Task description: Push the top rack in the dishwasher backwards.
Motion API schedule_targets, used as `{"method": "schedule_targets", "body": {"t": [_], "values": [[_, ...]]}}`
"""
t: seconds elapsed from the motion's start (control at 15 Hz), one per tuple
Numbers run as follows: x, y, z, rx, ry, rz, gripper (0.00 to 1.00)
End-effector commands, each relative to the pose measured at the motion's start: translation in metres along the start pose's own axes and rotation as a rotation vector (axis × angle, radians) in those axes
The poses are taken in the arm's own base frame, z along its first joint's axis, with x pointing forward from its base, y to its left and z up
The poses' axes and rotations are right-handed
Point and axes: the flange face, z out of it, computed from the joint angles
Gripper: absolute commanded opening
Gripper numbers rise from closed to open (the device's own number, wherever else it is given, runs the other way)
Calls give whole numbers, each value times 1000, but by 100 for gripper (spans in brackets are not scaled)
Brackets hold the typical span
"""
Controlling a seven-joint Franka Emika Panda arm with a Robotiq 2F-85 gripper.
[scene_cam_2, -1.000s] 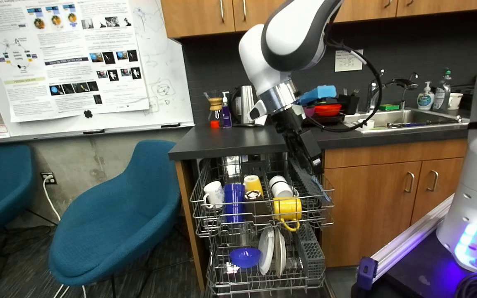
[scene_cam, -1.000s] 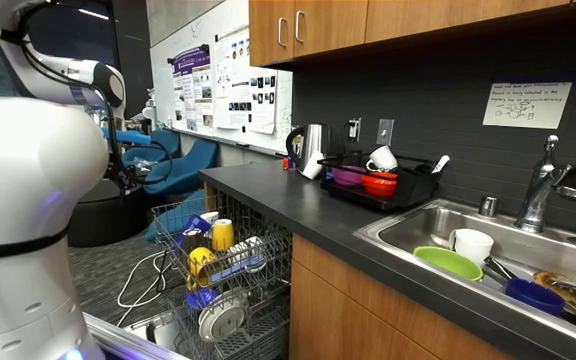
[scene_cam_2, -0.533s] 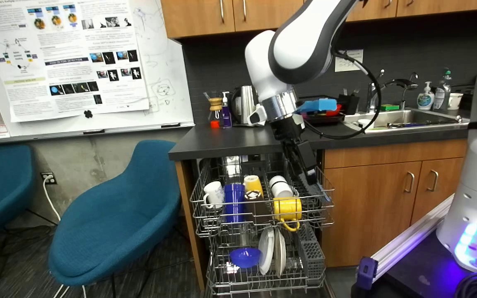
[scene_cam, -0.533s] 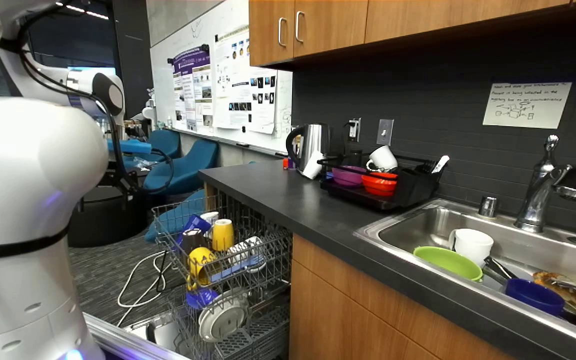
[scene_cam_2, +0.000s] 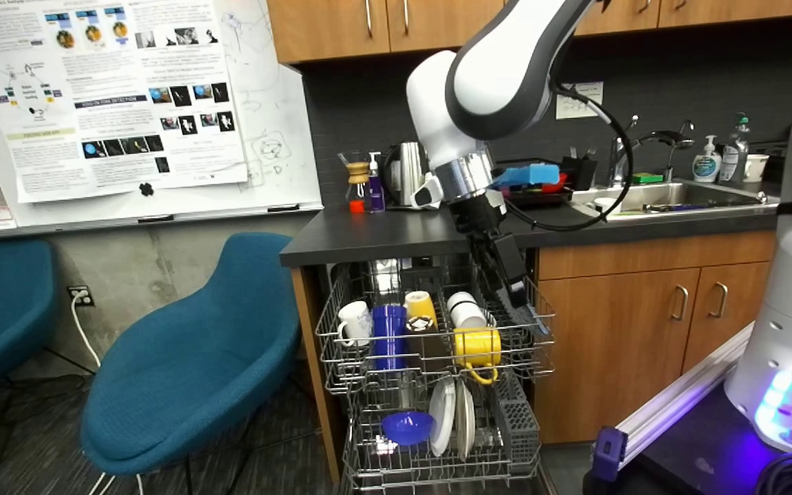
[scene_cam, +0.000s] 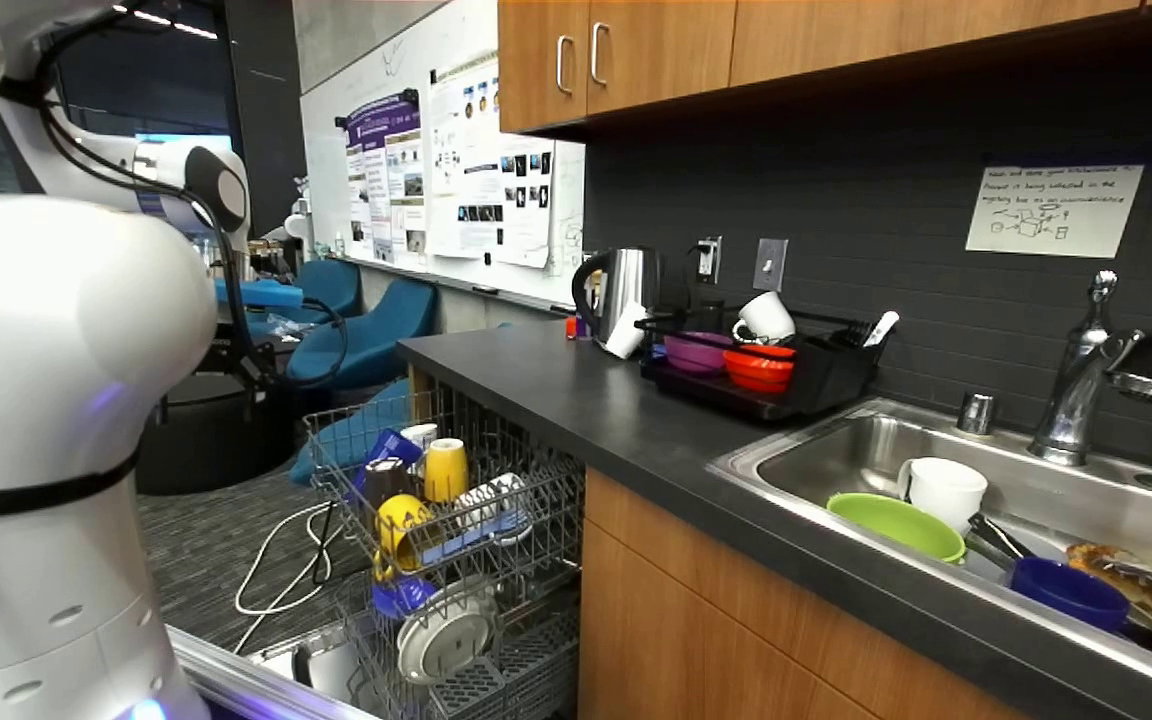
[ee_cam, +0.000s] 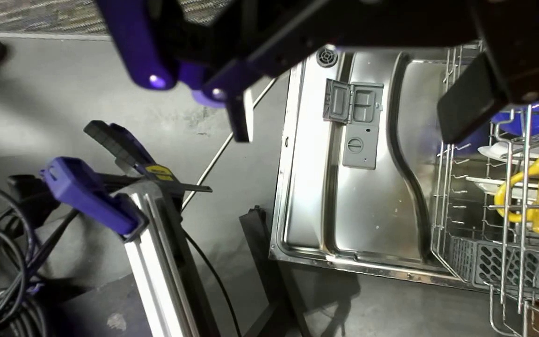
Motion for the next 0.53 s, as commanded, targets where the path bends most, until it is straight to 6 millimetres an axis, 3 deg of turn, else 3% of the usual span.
{"method": "schedule_targets", "body": {"t": [0.0,0.27,0.47], "values": [[0,0,-1,1,-1,0,100],[0,0,0,1,-1,0,100],[31,-15,14,3,13,18,100]]}}
